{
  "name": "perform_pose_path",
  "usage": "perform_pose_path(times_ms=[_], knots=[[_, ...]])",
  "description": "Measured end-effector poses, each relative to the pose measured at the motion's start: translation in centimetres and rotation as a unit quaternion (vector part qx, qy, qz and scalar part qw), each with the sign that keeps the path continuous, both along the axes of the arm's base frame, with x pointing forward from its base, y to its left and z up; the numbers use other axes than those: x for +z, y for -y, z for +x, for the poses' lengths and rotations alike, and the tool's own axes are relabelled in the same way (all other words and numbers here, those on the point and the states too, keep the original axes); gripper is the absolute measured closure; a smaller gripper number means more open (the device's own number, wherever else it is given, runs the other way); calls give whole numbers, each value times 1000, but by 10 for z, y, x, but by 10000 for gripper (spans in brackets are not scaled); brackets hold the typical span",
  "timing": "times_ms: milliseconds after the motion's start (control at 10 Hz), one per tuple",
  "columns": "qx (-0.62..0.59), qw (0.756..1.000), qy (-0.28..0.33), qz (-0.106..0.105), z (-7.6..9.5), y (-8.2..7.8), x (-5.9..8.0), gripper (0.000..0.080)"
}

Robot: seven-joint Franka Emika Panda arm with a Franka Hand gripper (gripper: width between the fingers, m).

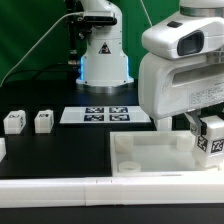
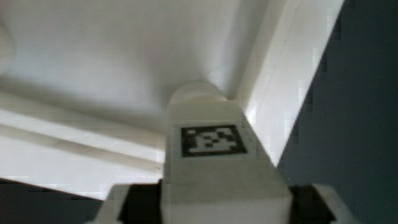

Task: Assemble one leg

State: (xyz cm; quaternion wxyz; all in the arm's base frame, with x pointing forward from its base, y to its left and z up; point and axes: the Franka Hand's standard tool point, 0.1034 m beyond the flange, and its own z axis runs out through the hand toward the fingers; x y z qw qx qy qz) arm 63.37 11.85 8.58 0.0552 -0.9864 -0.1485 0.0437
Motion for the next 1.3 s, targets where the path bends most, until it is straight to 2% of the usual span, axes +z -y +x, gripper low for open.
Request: perform_pose_path(times_ms=[300,700,900,1200,1300], knots=[[-22,1000,-2,-2,0,0,0,502],[-227,973,-22,-23,0,1,0,502],[-323,945,-32,-34,0,1,-1,502],[-464,883,-47,-47,-1,0,-1,502],[-523,849,-55,-52,-1,0,-1,502]])
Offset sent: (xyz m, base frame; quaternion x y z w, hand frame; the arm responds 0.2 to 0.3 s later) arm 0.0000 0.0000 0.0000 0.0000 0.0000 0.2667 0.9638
